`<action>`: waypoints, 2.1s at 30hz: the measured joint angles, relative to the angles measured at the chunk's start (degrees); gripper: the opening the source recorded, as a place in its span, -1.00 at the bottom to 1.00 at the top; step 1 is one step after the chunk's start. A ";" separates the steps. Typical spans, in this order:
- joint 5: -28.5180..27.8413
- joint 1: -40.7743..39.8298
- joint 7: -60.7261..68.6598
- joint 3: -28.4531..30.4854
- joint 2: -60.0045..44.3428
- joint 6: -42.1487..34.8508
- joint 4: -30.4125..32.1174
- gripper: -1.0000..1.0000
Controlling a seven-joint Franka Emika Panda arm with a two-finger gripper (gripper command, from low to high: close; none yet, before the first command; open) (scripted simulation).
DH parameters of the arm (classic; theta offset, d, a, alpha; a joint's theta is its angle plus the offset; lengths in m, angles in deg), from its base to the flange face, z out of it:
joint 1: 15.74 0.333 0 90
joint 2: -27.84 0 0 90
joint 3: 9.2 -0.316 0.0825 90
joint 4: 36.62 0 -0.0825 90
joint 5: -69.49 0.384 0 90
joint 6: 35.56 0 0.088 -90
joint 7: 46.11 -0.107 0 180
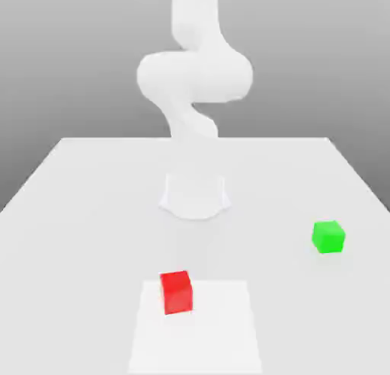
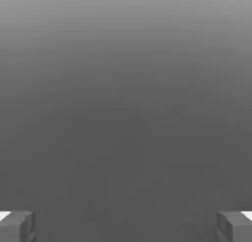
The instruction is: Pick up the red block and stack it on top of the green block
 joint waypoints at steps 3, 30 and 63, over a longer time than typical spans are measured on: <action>0.53 0.92 3.07 1.85 -6.05 4.10 4.57 0.00; 5.23 -0.35 20.83 2.69 -53.12 38.10 26.31 -1.00; 6.44 43.59 63.77 -18.50 -31.58 21.72 31.22 -1.00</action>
